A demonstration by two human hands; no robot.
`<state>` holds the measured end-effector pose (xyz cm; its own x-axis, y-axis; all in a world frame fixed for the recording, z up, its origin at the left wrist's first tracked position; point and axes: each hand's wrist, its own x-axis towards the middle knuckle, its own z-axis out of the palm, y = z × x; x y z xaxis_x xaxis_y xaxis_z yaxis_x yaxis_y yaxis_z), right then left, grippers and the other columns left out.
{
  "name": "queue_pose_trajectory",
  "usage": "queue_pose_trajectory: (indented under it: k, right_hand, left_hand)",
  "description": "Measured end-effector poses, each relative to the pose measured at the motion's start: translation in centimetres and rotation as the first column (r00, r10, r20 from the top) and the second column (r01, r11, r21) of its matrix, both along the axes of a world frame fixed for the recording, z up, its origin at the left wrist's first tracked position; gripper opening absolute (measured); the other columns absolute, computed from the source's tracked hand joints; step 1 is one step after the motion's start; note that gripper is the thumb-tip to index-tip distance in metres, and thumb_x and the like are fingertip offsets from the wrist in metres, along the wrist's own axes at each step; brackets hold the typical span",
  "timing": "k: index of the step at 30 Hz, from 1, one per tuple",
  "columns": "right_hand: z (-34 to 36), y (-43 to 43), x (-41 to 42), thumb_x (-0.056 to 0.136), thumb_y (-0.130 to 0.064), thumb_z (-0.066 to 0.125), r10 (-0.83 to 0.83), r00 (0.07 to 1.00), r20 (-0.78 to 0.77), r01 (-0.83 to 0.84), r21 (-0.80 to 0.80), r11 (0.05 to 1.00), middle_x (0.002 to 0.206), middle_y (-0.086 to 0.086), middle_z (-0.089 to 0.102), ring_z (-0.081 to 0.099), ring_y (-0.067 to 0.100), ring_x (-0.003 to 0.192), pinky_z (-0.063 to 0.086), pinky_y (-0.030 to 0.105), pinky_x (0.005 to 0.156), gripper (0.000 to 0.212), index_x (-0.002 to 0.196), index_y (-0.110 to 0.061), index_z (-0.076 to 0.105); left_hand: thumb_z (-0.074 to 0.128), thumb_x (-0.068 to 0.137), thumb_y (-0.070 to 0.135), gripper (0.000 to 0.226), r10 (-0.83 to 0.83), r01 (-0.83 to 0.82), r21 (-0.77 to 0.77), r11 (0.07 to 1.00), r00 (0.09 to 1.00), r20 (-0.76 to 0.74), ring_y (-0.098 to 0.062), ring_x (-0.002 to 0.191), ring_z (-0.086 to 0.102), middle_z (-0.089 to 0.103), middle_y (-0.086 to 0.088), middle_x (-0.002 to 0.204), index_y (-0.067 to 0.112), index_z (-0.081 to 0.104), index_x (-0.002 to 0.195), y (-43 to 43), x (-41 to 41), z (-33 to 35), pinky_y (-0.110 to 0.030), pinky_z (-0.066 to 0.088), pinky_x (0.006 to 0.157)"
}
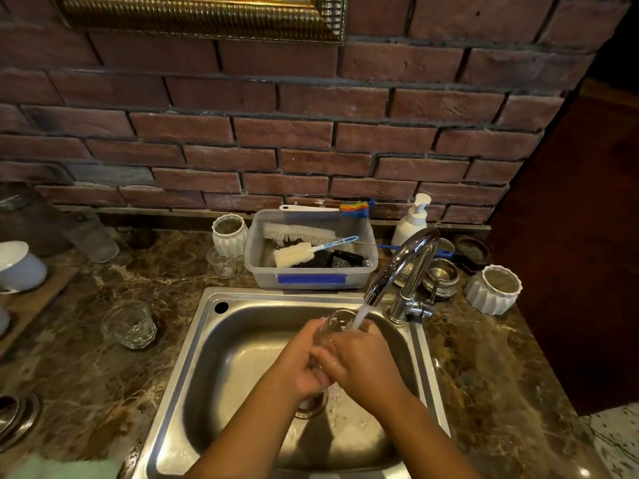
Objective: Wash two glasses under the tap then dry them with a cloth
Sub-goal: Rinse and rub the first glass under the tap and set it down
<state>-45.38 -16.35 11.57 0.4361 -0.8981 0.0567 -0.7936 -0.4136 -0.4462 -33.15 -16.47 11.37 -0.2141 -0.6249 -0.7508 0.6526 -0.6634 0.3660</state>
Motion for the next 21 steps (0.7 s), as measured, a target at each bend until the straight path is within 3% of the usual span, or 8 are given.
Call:
queue_pose_trajectory:
  k: [4,6,8,10,12,15,18,21]
  right_hand:
    - [-0.4,0.5,0.4,0.096,-0.037,0.054,-0.27,0.844,0.463,0.15,0.28,0.948,0.075,0.001,0.074,0.07,0.012,0.073,0.059,0.038,0.077,0.029,0.084,-0.02,0.074]
    - [-0.4,0.2,0.8,0.097,-0.025,0.058,-0.638,0.471,0.61,0.151,0.657,0.739,0.083,0.01,0.077,0.073,0.021,0.082,0.06,0.043,0.082,0.023,0.089,-0.01,0.074]
    - [-0.7,0.0,0.6,0.097,-0.025,0.059,-0.883,0.107,0.456,-0.084,0.89,0.449,0.096,0.014,0.077,0.072,0.028,0.094,0.054,0.049,0.091,0.022,0.098,-0.009,0.074]
    - [-1.1,-0.3,0.3,0.098,-0.028,0.057,-0.928,-0.01,0.373,-0.205,0.907,0.367,0.103,0.018,0.076,0.071,0.032,0.1,0.052,0.052,0.093,0.026,0.103,-0.009,0.074]
    - [-1.4,-0.5,0.3,0.099,-0.029,0.057,-0.868,0.111,0.484,-0.09,0.875,0.476,0.1,0.017,0.077,0.072,0.03,0.097,0.054,0.049,0.09,0.028,0.101,-0.007,0.073]
    - [-1.2,-0.5,0.4,0.096,-0.025,0.061,-0.575,0.495,0.651,0.223,0.544,0.809,0.072,0.009,0.074,0.071,0.02,0.071,0.057,0.043,0.074,0.027,0.076,-0.012,0.072]
    - [-1.7,-0.2,-0.1,0.092,-0.048,0.048,-0.173,0.927,0.333,0.163,0.06,0.985,0.076,-0.006,0.074,0.065,0.011,0.079,0.053,0.036,0.08,0.037,0.082,-0.026,0.074]
    - [-1.5,0.0,-0.1,0.09,-0.055,0.043,-0.168,0.938,0.304,0.152,0.076,0.985,0.078,-0.011,0.074,0.064,0.009,0.082,0.053,0.036,0.083,0.04,0.084,-0.031,0.074]
  left_hand:
    - [0.052,0.101,0.028,0.023,0.07,0.008,-0.176,0.984,0.898,0.434,-0.023,0.079,0.068,0.071,-0.013,0.088,0.01,0.066,0.096,-0.1,-1.5,-0.7,-0.033,0.054,0.06]
    - [0.051,0.102,0.024,0.018,0.206,0.187,-0.418,0.889,0.652,0.73,-0.019,0.082,0.067,0.069,-0.006,0.089,0.017,0.063,0.091,-0.2,-2.0,-1.4,-0.032,0.057,0.065]
    - [0.055,0.1,0.024,0.011,0.331,0.487,-0.484,0.727,0.369,0.868,-0.008,0.083,0.065,0.064,0.005,0.09,0.023,0.062,0.091,0.1,-1.6,-1.9,-0.023,0.057,0.07]
    - [0.055,0.099,0.026,0.009,0.381,0.641,-0.441,0.628,0.241,0.893,-0.004,0.085,0.061,0.06,0.011,0.092,0.026,0.061,0.094,0.1,-1.2,-2.4,-0.018,0.053,0.07]
    - [0.052,0.101,0.026,0.012,0.34,0.582,-0.483,0.654,0.343,0.875,-0.008,0.082,0.063,0.063,0.006,0.091,0.025,0.062,0.093,-0.1,-1.1,-1.8,-0.025,0.055,0.07]
    - [0.05,0.103,0.027,0.019,0.06,0.259,-0.336,0.906,0.705,0.707,-0.019,0.078,0.066,0.07,-0.011,0.092,0.017,0.066,0.101,-0.5,-1.5,-0.2,-0.033,0.053,0.063]
    - [0.061,0.096,0.028,0.025,-0.002,0.015,-0.078,0.997,0.986,0.165,-0.026,0.081,0.069,0.074,-0.015,0.088,0.006,0.07,0.102,-0.3,-0.8,1.0,-0.034,0.057,0.066]
    - [0.059,0.097,0.028,0.023,0.021,-0.008,-0.076,0.997,0.984,0.177,-0.025,0.078,0.068,0.071,-0.014,0.085,0.006,0.067,0.101,-0.2,-1.0,0.7,-0.034,0.056,0.063]
